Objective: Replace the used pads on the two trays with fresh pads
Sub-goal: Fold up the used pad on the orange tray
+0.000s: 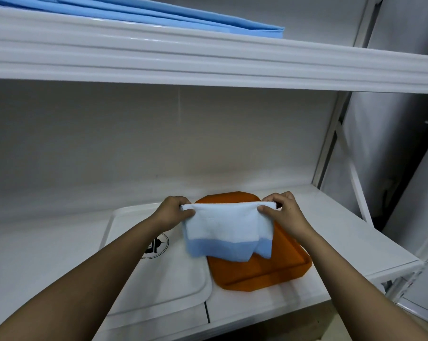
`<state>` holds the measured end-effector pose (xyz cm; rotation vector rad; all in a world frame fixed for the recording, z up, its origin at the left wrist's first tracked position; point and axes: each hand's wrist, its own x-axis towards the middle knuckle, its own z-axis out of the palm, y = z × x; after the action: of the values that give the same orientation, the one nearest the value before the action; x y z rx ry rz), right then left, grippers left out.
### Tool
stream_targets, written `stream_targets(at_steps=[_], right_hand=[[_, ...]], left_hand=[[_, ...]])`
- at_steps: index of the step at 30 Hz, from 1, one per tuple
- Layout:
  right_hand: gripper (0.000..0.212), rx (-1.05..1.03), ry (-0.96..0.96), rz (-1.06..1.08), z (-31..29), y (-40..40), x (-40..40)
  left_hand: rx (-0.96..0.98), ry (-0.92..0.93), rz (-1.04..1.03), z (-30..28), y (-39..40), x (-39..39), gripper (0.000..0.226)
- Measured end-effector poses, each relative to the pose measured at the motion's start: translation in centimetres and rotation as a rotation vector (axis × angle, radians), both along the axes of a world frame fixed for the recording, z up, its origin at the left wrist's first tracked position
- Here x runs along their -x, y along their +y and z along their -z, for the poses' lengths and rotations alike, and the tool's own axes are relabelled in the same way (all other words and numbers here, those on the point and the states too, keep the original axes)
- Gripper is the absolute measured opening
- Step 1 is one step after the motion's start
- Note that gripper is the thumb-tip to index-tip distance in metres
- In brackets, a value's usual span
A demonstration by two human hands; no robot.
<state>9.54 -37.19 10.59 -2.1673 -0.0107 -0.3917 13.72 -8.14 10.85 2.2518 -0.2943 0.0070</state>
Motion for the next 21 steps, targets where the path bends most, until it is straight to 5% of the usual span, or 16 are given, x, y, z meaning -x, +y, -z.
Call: stream_targets(at_steps=[4, 6, 10, 15, 21], right_hand=[[0.024, -0.180, 0.055, -0.087, -0.7, 0.3, 0.7], [0.034, -0.221, 0.026, -0.077, -1.3, 1.2, 1.0], [0.030, -0.179, -0.019, -0.167, -2.5, 3.8, 1.5], [0.023, -0.298, 0.025, -0.274, -3.6, 4.9, 1.9], [0.029, -0.152, 0.086, -0.238, -2.8, 4.1, 1.5]], left_hand=[[-0.062, 0.161, 0.052, -0.5, 0.2, 0.2, 0.003], [-0.025, 0.220, 0.146, -0.9, -0.6, 0.7, 0.035], [0.080, 0.218, 0.321, -2.3, -4.3, 2.4, 0.050], [-0.016, 0.162, 0.386, -3.1, -5.4, 2.9, 0.028], [0.085, 0.219, 0.370, -2.8, -4.7, 3.5, 0.041]])
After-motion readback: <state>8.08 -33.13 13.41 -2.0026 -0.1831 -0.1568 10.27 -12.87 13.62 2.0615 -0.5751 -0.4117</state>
